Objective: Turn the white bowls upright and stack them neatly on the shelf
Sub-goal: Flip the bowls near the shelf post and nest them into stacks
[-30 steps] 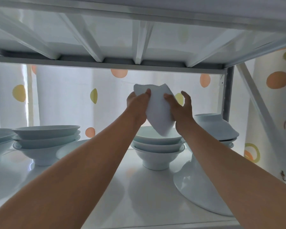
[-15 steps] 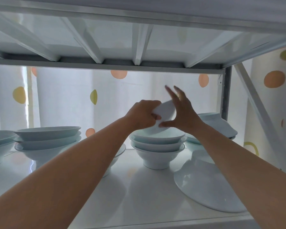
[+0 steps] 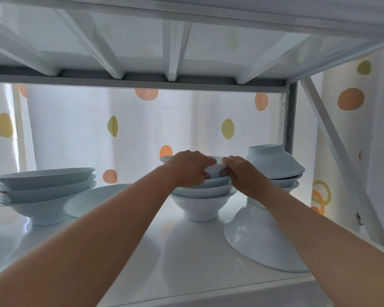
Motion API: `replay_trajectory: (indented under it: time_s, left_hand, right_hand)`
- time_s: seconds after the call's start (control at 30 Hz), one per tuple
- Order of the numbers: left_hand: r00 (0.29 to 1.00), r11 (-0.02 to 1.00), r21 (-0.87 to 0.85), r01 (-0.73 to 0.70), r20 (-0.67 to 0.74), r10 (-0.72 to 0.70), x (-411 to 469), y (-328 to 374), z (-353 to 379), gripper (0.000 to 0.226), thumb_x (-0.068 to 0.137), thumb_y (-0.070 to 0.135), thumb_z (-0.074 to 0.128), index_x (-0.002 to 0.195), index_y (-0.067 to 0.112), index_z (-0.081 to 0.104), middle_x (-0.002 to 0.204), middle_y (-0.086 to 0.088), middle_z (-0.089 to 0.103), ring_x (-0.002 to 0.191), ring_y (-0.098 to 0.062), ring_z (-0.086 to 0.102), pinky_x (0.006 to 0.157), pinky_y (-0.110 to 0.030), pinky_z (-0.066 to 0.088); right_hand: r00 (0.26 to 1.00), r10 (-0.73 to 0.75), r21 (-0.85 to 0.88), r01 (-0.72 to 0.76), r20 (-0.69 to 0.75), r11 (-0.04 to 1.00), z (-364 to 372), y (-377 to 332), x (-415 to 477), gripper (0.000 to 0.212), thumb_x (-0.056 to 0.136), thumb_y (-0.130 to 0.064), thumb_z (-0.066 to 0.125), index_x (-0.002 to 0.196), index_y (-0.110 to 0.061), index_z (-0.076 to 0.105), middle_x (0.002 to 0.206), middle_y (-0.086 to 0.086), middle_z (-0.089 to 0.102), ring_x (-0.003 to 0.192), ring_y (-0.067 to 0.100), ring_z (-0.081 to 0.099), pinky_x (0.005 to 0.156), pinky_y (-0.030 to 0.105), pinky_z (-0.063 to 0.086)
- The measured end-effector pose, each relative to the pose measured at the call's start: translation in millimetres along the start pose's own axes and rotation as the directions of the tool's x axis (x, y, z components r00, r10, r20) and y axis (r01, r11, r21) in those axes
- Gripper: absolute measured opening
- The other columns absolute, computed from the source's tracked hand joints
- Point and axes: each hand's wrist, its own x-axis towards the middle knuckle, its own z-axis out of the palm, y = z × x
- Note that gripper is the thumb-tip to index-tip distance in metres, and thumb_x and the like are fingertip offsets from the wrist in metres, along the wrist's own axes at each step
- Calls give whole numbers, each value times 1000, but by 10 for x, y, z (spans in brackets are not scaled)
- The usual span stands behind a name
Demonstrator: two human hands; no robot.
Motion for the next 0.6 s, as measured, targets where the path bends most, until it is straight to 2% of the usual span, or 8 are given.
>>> replay_trajectory:
  time_s: [0.07,0.17,0.3,0.43,0.5,0.53,0.6]
  left_hand:
    - [1000,1000,-6,-6,-9,6,14,4,24,7,93,27,48,88,23,46,68,7,40,79,-24,48,67,-30,32]
    - [999,999,-37,-15,-35,13,19,5,34,24,94,33,40,96,15,56,66,5,46,77,-25,52,64,-31,31]
    - [996,997,-69,-41,-76,36,-21,19,100,39,96,47,35,98,19,62,68,4,50,74,-21,52,63,-31,32]
    - [991,996,-74,-42,-131,32,-90,-16,168,41,97,48,33,97,19,62,61,6,41,74,-24,55,65,-31,35]
    - [993,996,-82,-24,-116,15,-123,-25,154,41,97,49,32,101,20,62,68,1,50,81,-28,61,66,-31,36]
    - [994,998,-66,-21,-109,14,-128,-22,150,41,97,49,33,104,21,61,77,-4,57,87,-29,62,68,-31,36]
    - [990,1000,-4,-27,-136,26,-131,-13,162,41,96,50,34,115,23,58,103,-7,67,100,-28,61,80,-34,39]
  right_hand:
    - [999,36,7,-37,29,999,-30,-6,-26,11,86,8,44,87,4,54,84,20,60,75,23,46,70,26,36]
    - [993,65,-4,-65,95,998,-106,-44,-50,17,82,13,42,89,5,55,87,21,61,76,23,47,70,28,39]
    - [987,77,-46,-71,140,996,-154,-110,-118,24,75,17,40,85,1,54,86,21,60,76,30,53,73,41,48]
    - [981,132,-106,-118,140,987,-171,-187,-124,29,78,15,39,89,-5,55,92,19,60,83,31,56,74,37,48]
    - [975,170,-108,-156,140,982,-175,-247,-126,34,79,14,39,97,-7,58,99,18,60,92,32,58,80,36,48]
    - [974,183,-107,-170,137,980,-176,-278,-139,39,80,13,40,106,-8,59,107,17,60,101,32,56,87,36,48]
    - [970,210,-108,-198,120,974,-199,-336,-196,50,85,9,42,130,-11,49,130,14,54,121,29,48,103,35,39]
